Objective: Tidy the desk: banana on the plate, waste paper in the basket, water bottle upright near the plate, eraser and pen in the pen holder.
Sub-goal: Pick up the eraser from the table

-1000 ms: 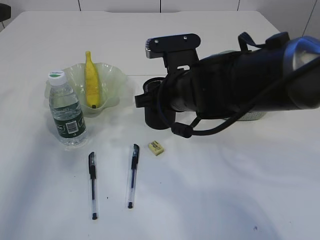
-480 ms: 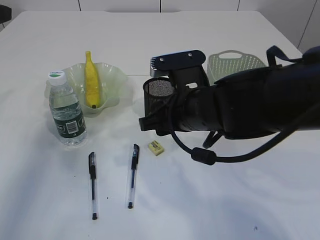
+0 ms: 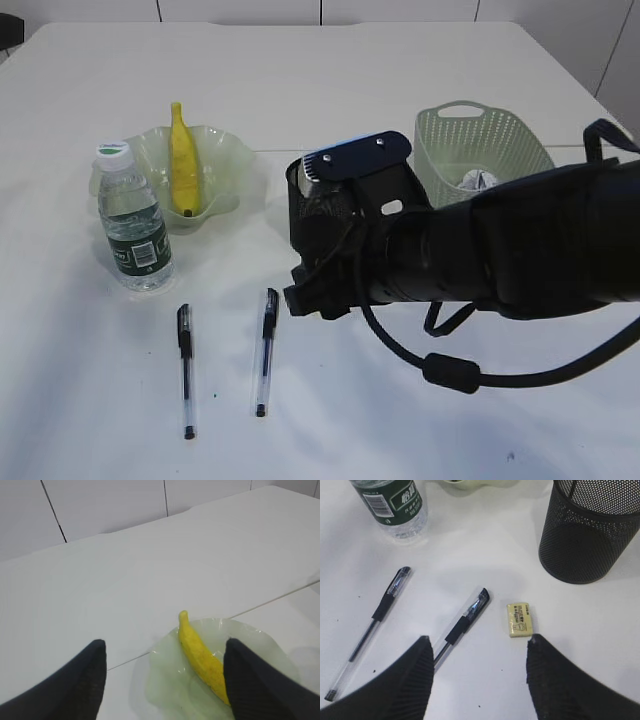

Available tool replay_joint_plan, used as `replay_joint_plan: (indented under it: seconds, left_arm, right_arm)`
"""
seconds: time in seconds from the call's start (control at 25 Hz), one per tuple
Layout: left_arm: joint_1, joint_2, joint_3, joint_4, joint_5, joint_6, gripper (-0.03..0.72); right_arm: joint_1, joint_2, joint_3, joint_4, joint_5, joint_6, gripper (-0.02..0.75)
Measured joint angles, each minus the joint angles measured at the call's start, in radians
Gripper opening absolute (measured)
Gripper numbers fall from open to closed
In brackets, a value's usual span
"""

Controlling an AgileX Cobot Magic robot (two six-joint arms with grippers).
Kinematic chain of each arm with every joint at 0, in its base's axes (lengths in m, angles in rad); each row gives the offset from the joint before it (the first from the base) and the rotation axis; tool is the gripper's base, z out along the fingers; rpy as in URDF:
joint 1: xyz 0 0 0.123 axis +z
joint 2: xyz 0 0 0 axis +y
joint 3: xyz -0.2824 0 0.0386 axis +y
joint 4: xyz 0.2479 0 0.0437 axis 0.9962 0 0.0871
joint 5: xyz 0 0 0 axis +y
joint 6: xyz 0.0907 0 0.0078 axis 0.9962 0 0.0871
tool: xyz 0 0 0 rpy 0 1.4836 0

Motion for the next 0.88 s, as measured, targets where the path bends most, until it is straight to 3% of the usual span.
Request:
replay_joint_plan:
  seconds: [0.32, 0.88]
  left_arm:
    - [0.0, 0.0, 0.0, 0.022, 0.0, -0.02, 0.514]
    - [0.0, 0.0, 0.0, 0.027, 0.008, -0.046, 0.514]
  right_arm:
    - [0.0, 0.0, 0.018, -0.001, -0.035, -0.127, 0.379]
    - [0.0, 0.048, 0.018, -0.001, -0.077, -0.158, 0.375]
